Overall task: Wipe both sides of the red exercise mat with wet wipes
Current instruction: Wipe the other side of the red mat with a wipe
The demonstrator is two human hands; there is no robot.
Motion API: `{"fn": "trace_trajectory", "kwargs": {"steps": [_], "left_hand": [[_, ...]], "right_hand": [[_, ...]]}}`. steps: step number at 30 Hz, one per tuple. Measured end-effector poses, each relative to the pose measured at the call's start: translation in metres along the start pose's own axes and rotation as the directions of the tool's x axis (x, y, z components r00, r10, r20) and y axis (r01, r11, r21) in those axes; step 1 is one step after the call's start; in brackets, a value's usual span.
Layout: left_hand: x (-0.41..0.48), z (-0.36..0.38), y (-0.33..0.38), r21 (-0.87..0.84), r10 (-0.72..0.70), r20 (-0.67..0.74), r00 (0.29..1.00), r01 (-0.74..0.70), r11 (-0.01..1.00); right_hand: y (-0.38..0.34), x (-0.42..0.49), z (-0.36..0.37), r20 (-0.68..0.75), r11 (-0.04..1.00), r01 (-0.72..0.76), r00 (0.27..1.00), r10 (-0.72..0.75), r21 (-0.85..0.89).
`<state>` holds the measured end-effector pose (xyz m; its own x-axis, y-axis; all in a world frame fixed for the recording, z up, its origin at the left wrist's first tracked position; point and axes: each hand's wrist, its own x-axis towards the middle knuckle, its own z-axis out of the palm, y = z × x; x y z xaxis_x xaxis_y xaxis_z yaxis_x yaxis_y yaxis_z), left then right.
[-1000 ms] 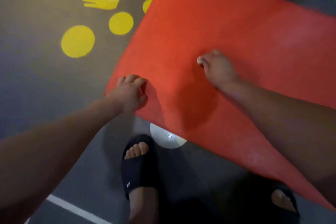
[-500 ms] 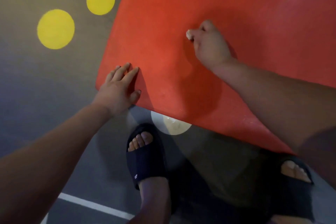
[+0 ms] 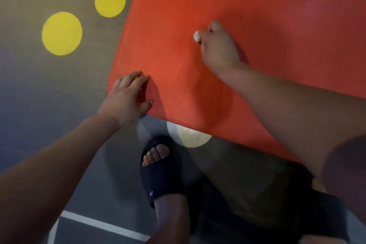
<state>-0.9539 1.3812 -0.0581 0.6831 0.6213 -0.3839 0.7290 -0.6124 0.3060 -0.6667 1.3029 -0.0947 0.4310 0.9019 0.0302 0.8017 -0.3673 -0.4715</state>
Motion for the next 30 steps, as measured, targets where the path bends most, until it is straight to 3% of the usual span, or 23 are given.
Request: {"fn": "trace_trajectory", "kwargs": {"steps": [1,3,5,7,8,9,11,12,13,14,15,17,19,20,21,23,25,27,28,30], "left_hand": [[-0.001,0.000,-0.001,-0.006,0.004,-0.010,1.000,-0.004,1.000],[-0.002,0.002,-0.001,-0.014,-0.001,-0.009,1.000,0.001,1.000],[-0.002,0.003,-0.001,-0.009,-0.008,-0.005,1.000,0.008,1.000],[-0.002,0.003,-0.001,-0.011,-0.005,-0.010,1.000,0.005,1.000],[-0.002,0.002,-0.002,-0.011,0.001,-0.008,1.000,-0.001,1.000],[-0.002,0.001,-0.002,-0.009,0.007,-0.003,1.000,-0.007,1.000],[-0.001,-0.001,-0.003,-0.006,0.016,0.012,1.000,-0.016,1.000],[-0.001,-0.002,-0.004,-0.002,0.021,0.018,1.000,-0.021,1.000],[-0.001,-0.003,-0.005,0.006,0.024,0.021,0.999,-0.025,1.000],[-0.001,-0.004,-0.006,0.016,0.022,0.023,0.999,-0.023,1.000],[-0.002,-0.004,-0.007,0.024,0.018,0.023,1.000,-0.019,1.000],[-0.005,-0.003,-0.009,0.028,0.016,0.016,1.000,-0.016,0.999],[-0.007,-0.001,-0.010,0.028,0.016,-0.002,1.000,-0.016,0.999],[-0.008,0.000,-0.011,0.029,0.011,-0.014,1.000,-0.010,1.000],[-0.009,0.001,-0.011,0.030,0.005,-0.023,1.000,-0.004,1.000],[-0.009,0.000,-0.009,0.029,-0.009,-0.022,1.000,0.009,1.000],[-0.008,-0.001,-0.009,0.033,-0.009,-0.022,1.000,0.009,0.999],[-0.008,-0.001,-0.010,0.033,-0.008,-0.026,1.000,0.009,0.999],[-0.008,-0.001,-0.010,0.033,-0.007,-0.027,1.000,0.008,0.999],[-0.010,0.000,-0.010,0.022,-0.014,-0.027,1.000,0.015,1.000]], "right_hand": [[-0.010,-0.004,0.005,0.010,1.000,-0.006,1.000,0.006,-0.001],[-0.034,-0.027,0.014,0.106,0.987,0.161,0.981,-0.161,0.005],[-0.044,-0.053,0.017,0.255,0.884,0.462,0.848,-0.464,0.073],[-0.038,-0.052,0.012,0.381,0.776,0.630,0.708,-0.595,0.041],[-0.033,-0.040,0.011,0.381,0.782,0.623,0.720,-0.580,0.015],[-0.026,-0.024,0.011,0.347,0.834,0.552,0.780,-0.521,0.011],[-0.013,0.009,0.006,0.194,0.961,0.271,0.947,-0.256,-0.052],[-0.008,0.020,0.006,0.094,0.993,0.101,0.991,-0.096,-0.056],[-0.010,0.025,0.007,0.036,0.998,-0.015,0.999,0.017,-0.058],[-0.019,0.022,0.009,0.034,0.998,-0.041,0.998,0.043,-0.054],[-0.032,0.013,0.013,0.075,0.999,0.022,0.997,-0.020,-0.032],[-0.054,-0.016,0.023,0.216,0.950,0.301,0.925,-0.313,0.088],[-0.058,-0.041,0.023,0.335,0.793,0.579,0.721,-0.607,0.190],[-0.054,-0.039,0.017,0.387,0.740,0.649,0.646,-0.658,0.174],[-0.048,-0.027,0.013,0.415,0.737,0.666,0.641,-0.646,0.118],[-0.034,0.007,0.010,0.347,0.852,0.523,0.802,-0.486,-0.017],[-0.022,0.037,0.008,0.174,0.972,0.230,0.960,-0.218,-0.050],[-0.028,0.043,0.014,0.078,1.000,0.023,0.997,-0.022,-0.008],[-0.038,0.036,0.020,0.081,1.000,0.023,0.996,-0.024,0.011],[-0.062,0.006,0.031,0.157,0.975,0.191,0.966,-0.207,0.110]]}}
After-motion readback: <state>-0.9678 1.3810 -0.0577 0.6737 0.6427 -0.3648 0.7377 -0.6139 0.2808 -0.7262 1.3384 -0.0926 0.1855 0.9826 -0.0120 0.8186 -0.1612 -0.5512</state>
